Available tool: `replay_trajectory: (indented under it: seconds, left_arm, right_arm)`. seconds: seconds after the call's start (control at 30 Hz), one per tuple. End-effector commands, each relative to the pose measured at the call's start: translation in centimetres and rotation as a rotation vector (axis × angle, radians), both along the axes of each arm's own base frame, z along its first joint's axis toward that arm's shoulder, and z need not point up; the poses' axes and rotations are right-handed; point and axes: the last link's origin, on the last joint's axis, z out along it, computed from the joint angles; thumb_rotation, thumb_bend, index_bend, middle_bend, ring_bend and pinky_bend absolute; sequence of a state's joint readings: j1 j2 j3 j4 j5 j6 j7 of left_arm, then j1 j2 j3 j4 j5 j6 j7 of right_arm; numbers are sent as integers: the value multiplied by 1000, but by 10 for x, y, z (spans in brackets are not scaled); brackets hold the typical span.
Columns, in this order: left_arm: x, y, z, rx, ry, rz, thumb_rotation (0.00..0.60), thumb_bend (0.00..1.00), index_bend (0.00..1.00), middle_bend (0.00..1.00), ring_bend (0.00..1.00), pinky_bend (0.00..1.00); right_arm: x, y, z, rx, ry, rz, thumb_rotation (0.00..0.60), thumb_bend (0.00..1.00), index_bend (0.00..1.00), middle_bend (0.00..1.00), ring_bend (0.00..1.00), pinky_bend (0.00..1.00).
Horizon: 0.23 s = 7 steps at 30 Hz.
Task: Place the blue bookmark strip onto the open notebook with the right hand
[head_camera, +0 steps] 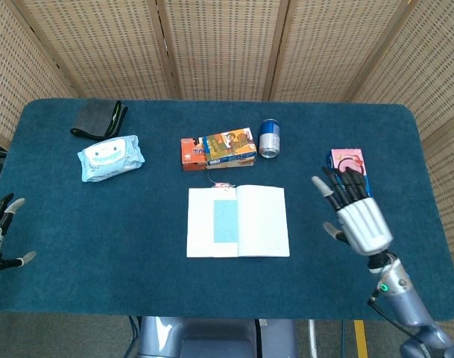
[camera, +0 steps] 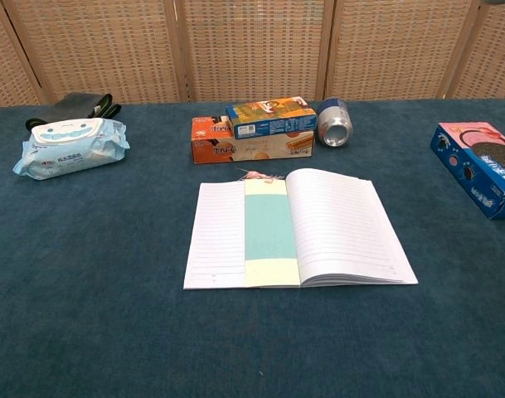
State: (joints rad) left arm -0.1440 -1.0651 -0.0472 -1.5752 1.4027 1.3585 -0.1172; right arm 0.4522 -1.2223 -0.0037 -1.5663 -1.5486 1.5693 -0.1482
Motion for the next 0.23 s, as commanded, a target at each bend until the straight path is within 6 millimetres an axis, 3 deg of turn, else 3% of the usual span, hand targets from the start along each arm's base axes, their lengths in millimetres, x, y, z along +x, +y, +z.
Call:
replay_trajectory:
  seconds: [0.03,0.13,0.23]
  left_arm:
    - [1,-7,0,5,-1,-16,600,0,0,0,0,0]
    - [4,-17,-2,5,21,-44,600,0,0,0,0,0]
    - [6,-21,-4,9,32,-55,600,0,0,0,0,0]
  right_arm:
    - [-59,38,20,-63,-63,-177,600,0,0,0,0,0]
    - [-92,72,21,-89,-135,-287,600,0,0,0,0,0]
    - [-96,83,21,-110,-185,-324,600,0,0,0,0,0]
